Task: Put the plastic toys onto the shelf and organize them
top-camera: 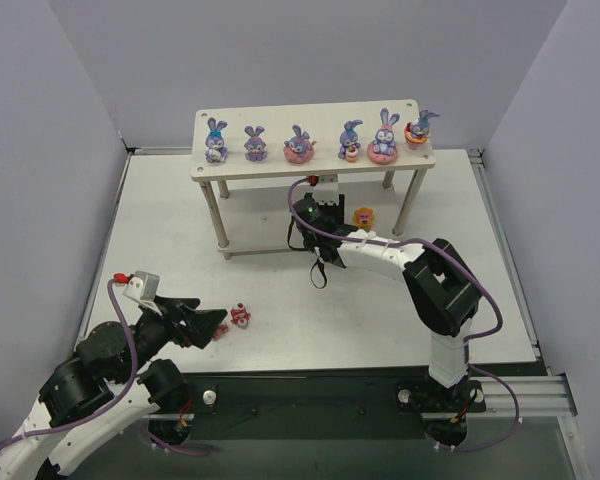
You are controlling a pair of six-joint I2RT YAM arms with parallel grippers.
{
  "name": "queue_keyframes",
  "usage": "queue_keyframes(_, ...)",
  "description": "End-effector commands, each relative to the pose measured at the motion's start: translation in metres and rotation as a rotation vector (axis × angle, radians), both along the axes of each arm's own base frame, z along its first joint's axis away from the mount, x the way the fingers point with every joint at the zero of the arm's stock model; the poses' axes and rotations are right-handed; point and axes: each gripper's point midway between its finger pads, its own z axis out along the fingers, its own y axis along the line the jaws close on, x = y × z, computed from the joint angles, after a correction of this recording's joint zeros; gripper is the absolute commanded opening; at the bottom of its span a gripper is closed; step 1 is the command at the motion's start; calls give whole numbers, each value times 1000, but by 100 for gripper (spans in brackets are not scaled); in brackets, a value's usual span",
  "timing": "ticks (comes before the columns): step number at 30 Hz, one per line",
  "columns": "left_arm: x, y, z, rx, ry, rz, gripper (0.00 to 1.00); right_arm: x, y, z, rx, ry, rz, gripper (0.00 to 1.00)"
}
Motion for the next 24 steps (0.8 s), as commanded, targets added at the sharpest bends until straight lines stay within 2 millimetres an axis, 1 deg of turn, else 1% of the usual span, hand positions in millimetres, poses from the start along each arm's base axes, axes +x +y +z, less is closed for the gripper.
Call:
queue_keyframes(1, 1, -3, 15, -34, -41, -11, 97, 9, -1, 18, 20, -45, -39, 44)
queue_keyframes(8, 1, -3, 15, -35, -40, -8, 97, 7, 2, 22, 36, -50, -27, 50)
queue_keyframes(9, 1, -3, 15, -34, -40, -8, 97, 6, 3, 24, 40, -54, -20, 51)
queue_keyframes(10, 1, -3, 15, -36, -40, -8, 97, 5, 4, 32, 55, -70, -11, 52)
queue_keyframes(11, 1, -3, 14, -35, -39, -8, 97, -1, 6, 28, 49, -62, 10, 53)
queue_keyframes(12, 1, -2, 15, -35, -41, -6, 97, -4, 9, 37, 66, -77, 31, 54)
queue_keyframes(14, 1, -2, 15, -39, -42, -6, 97, -13, 9, 34, 60, -69, 58, 56)
queue_keyframes(17, 1, -1, 15, -41, -44, -5, 97, -26, 16, 47, 59, -101, 104, 58)
queue_keyframes(18, 1, -1, 16, -43, -44, -3, 97, -35, 20, 51, 66, -115, 130, 58)
queue_keyframes(20, 1, -1, 15, -42, -43, -3, 97, -44, 23, 53, 39, -118, 170, 58)
queue_keyframes(21, 1, -1, 15, -42, -41, -1, 97, -52, 28, 57, 41, -125, 197, 58)
queue_keyframes(23, 1, -1, 15, -42, -41, 0, 97, -62, 31, 59, 40, -125, 226, 58)
queue_keyframes(24, 2, 0, 15, -43, -41, 4, 97, -68, 33, 66, 53, -131, 246, 59)
